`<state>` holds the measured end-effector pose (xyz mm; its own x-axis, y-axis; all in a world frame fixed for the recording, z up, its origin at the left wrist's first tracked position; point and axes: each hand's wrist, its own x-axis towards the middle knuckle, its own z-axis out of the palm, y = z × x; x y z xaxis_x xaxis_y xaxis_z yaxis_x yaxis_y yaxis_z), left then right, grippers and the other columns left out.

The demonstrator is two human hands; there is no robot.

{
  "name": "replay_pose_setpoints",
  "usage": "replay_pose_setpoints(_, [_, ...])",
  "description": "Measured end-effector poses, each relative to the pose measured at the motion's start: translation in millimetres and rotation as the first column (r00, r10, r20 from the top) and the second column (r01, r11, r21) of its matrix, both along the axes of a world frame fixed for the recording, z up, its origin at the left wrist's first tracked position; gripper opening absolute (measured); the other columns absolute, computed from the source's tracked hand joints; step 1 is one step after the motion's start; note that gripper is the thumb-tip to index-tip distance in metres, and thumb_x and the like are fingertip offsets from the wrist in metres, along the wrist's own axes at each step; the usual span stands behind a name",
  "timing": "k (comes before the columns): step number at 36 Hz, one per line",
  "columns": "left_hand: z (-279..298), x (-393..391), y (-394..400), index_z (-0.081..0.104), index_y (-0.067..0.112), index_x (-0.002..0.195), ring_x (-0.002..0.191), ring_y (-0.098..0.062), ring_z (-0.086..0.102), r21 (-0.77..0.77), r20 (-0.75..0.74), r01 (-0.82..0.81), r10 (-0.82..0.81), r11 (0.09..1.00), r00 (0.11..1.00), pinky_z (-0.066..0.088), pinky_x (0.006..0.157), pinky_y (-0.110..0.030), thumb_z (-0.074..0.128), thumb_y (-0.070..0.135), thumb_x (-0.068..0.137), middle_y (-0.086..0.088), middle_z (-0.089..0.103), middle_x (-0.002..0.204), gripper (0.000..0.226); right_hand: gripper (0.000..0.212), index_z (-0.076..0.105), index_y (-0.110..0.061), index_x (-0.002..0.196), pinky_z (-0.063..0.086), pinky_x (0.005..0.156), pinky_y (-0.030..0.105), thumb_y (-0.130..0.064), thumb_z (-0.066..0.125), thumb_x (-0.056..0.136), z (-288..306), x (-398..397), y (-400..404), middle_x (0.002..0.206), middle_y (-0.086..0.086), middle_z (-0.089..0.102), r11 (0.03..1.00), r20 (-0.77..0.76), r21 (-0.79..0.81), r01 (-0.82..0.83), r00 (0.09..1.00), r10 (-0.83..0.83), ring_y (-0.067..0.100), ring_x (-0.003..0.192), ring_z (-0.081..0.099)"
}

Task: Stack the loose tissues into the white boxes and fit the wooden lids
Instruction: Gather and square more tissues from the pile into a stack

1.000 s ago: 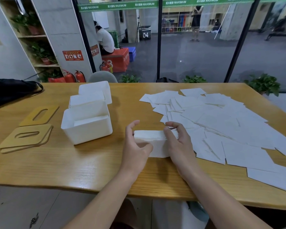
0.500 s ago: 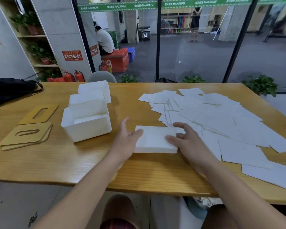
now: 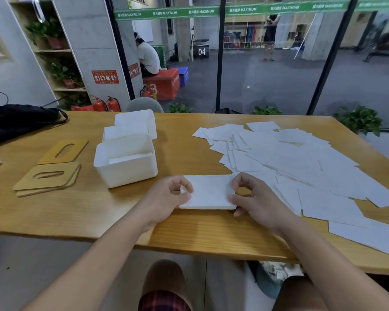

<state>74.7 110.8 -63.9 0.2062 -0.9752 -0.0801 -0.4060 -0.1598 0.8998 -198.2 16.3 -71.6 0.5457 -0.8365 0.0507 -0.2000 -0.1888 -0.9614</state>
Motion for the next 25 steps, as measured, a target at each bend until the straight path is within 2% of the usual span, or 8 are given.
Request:
replay_pose_setpoints(2, [1.6, 3.2, 3.9, 0.080, 0.037, 0.113, 0.110, -0.001, 0.066, -0.015, -0.042, 0.009, -0.009, 1.000, 0.999, 0.055, 0.091, -0.029, 0.076, 0.026, 0.103, 0.024, 0.073, 0.107, 0.015, 0.014, 0.064, -0.018, 0.095, 0.060, 0.064, 0.029, -0.011, 0.074, 0.101, -0.1, 4.0, 0.9, 0.116, -0.004, 0.065, 0.998, 0.008, -0.056, 0.018, 1.000, -0.017, 0.018, 0.069, 0.069])
replay_pose_setpoints(6, [9.5, 14.4, 13.3, 0.081, 0.037, 0.126, 0.111, -0.011, 0.068, 0.022, -0.338, 0.030, -0.021, 0.999, 0.941, 0.059, 0.093, -0.024, 0.075, 0.021, 0.104, 0.006, 0.068, 0.120, 0.028, 0.010, 0.067, -0.019, 0.098, 0.060, 0.063, 0.032, -0.012, 0.073, 0.103, 2.9, 12.1, 2.1, 0.111, -0.010, 0.067, 0.994, 0.050, -0.094, 0.048, 0.998, -0.043, 0.022, 0.064, 0.067])
replay_pose_setpoints(12, [19.3, 41.3, 30.4, 0.083, 0.020, 0.127, 0.118, -0.024, 0.075, 0.033, -0.614, 0.093, -0.053, 0.995, 0.787, 0.060, 0.108, -0.038, 0.070, 0.006, 0.104, -0.007, 0.078, 0.130, 0.030, 0.009, 0.079, -0.024, 0.108, 0.064, 0.071, 0.037, -0.018, 0.075, 0.103, 11.8, 30.9, 2.9, 0.121, -0.007, 0.071, 0.999, 0.113, -0.033, 0.025, 0.993, -0.021, 0.021, 0.082, 0.067])
replay_pose_setpoints(17, [26.5, 65.3, 42.4, 0.084, 0.021, 0.122, 0.112, -0.024, 0.070, 0.011, -0.502, -0.004, 0.009, 1.000, 0.865, 0.058, 0.111, -0.044, 0.071, 0.010, 0.105, -0.012, 0.079, 0.123, 0.024, 0.015, 0.080, -0.032, 0.116, 0.067, 0.074, 0.041, -0.024, 0.075, 0.104, 19.3, 60.0, 6.8, 0.129, -0.013, 0.070, 0.998, 0.096, -0.057, -0.007, 0.995, 0.013, 0.034, 0.092, 0.071])
replay_pose_setpoints(20, [30.5, 78.3, 49.3, 0.084, 0.031, 0.119, 0.100, -0.014, 0.066, -0.043, -0.299, -0.056, 0.040, 0.998, 0.953, 0.063, 0.102, -0.039, 0.075, 0.023, 0.104, 0.001, 0.071, 0.101, 0.020, 0.022, 0.078, -0.038, 0.120, 0.067, 0.080, 0.042, -0.023, 0.075, 0.103, 21.2, 80.2, 9.3, 0.130, -0.019, 0.069, 0.994, 0.067, -0.099, -0.036, 0.997, 0.043, 0.024, 0.088, 0.076])
replay_pose_setpoints(22, [34.7, 87.9, 54.1, 0.082, 0.040, 0.120, 0.090, -0.006, 0.065, -0.098, -0.196, -0.063, 0.043, 0.993, 0.980, 0.063, 0.090, -0.028, 0.077, 0.030, 0.103, 0.013, 0.063, 0.090, 0.021, 0.027, 0.075, -0.044, 0.121, 0.064, 0.079, 0.034, -0.024, 0.075, 0.103, 24.6, 94.0, 9.9, 0.129, -0.025, 0.068, 0.989, 0.021, -0.139, -0.057, 0.998, 0.060, 0.017, 0.090, 0.078])
replay_pose_setpoints(24, [38.6, 98.3, 58.0, 0.077, 0.049, 0.125, 0.089, -0.004, 0.068, -0.168, -0.096, -0.076, 0.061, 0.983, 0.994, 0.060, 0.086, -0.025, 0.077, 0.035, 0.103, 0.009, 0.065, 0.096, 0.026, 0.031, 0.072, -0.050, 0.123, 0.061, 0.076, 0.029, -0.027, 0.075, 0.103, 31.0, 108.2, 10.0, 0.128, -0.030, 0.066, 0.981, -0.019, -0.179, -0.080, 0.997, 0.078, 0.013, 0.091, 0.079])
replay_pose_setpoints(25, [41.0, 103.9, 59.0, 0.074, 0.054, 0.127, 0.092, -0.005, 0.069, -0.201, -0.027, -0.088, 0.084, 0.976, 0.996, 0.058, 0.088, -0.024, 0.076, 0.038, 0.103, 0.005, 0.068, 0.101, 0.029, 0.032, 0.071, -0.052, 0.124, 0.063, 0.077, 0.033, -0.029, 0.076, 0.102, 35.0, 115.1, 9.4, 0.127, -0.031, 0.065, 0.976, -0.033, -0.197, -0.087, 0.996, 0.083, 0.013, 0.091, 0.079])
